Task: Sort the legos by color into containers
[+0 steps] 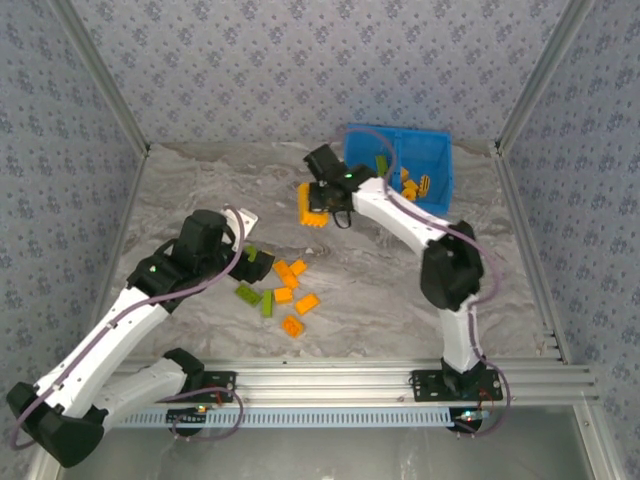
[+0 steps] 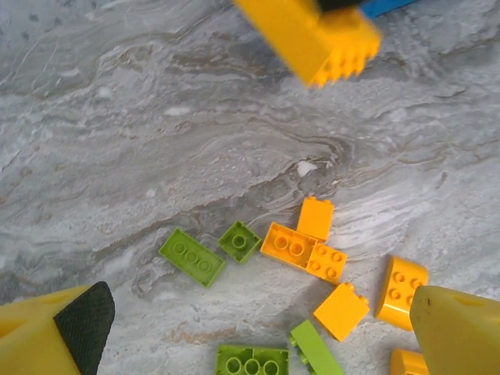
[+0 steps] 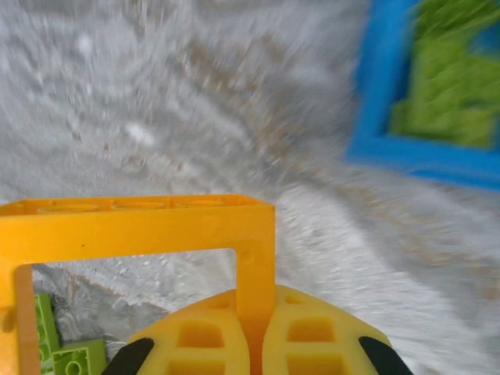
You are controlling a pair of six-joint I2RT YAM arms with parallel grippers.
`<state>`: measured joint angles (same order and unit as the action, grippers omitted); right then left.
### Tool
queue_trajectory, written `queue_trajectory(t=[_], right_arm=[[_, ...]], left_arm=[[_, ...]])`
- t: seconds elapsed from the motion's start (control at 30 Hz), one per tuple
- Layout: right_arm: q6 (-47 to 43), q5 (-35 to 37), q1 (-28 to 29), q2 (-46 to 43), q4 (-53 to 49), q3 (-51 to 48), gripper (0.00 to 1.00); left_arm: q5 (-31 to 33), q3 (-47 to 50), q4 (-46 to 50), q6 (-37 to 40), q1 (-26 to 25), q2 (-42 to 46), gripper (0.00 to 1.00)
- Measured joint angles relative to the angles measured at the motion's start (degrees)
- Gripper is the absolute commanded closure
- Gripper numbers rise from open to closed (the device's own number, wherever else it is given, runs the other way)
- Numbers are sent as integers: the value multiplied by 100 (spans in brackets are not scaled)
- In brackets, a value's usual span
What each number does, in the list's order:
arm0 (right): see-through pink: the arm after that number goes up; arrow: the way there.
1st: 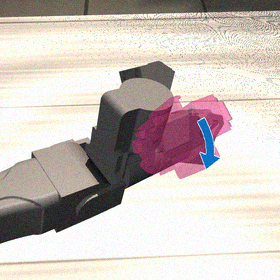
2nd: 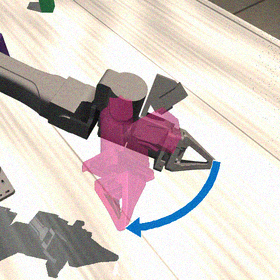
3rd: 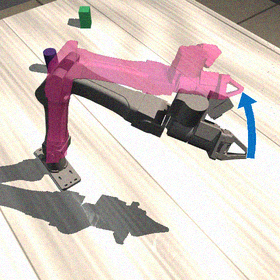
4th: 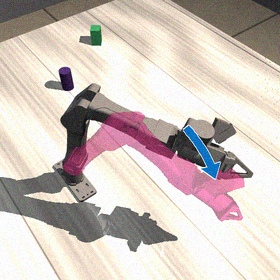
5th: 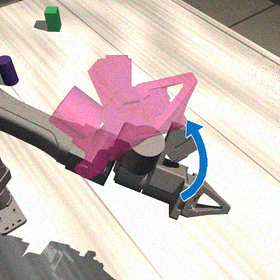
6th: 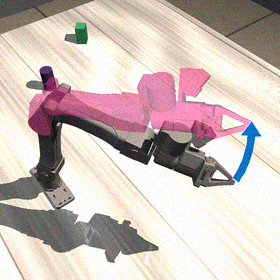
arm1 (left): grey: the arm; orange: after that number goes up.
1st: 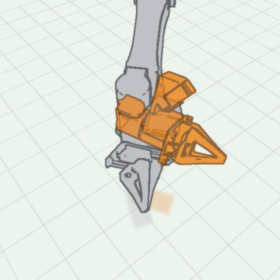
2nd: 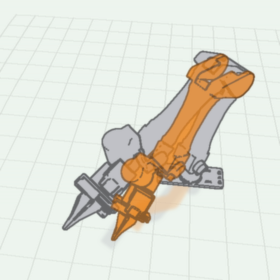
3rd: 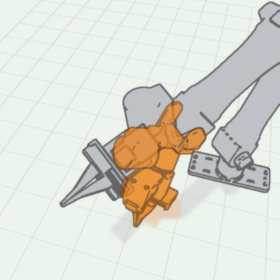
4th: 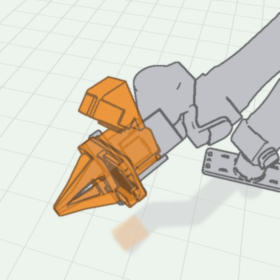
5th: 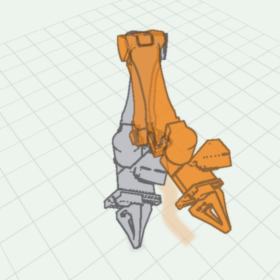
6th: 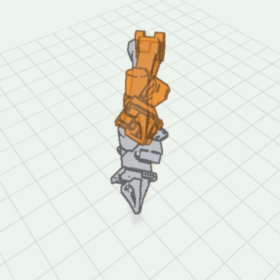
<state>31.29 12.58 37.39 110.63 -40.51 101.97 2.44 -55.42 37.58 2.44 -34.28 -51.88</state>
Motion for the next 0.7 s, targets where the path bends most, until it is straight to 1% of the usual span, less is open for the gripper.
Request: queue_trajectory(t=[0.13,0.2,0.27,0.37,0.47,0.57,0.7], right_arm=[[-452,981,-483,-1137,295,-883,100],[-656,1394,-846,-1379,409,-1165,100],[-796,1596,-1335,-1362,476,-1272,100],[-927,1648,-2081,-1051,570,-1270,100],[-1064,1679,-2662,-535,638,-1099,99],[-1156,1657,-2964,149,597,-577,97],[-1187,1567,-3117,1093,358,468,92]], left_arm=[[-208,214,-190,216,0,304,1],[-330,267,-177,297,0,317,1],[-422,267,-177,363,0,229,1],[-522,267,-175,446,0,118,1],[-605,267,-175,487,0,125,1],[-627,278,-175,514,0,188,1],[-627,319,-177,533,0,284,1]])
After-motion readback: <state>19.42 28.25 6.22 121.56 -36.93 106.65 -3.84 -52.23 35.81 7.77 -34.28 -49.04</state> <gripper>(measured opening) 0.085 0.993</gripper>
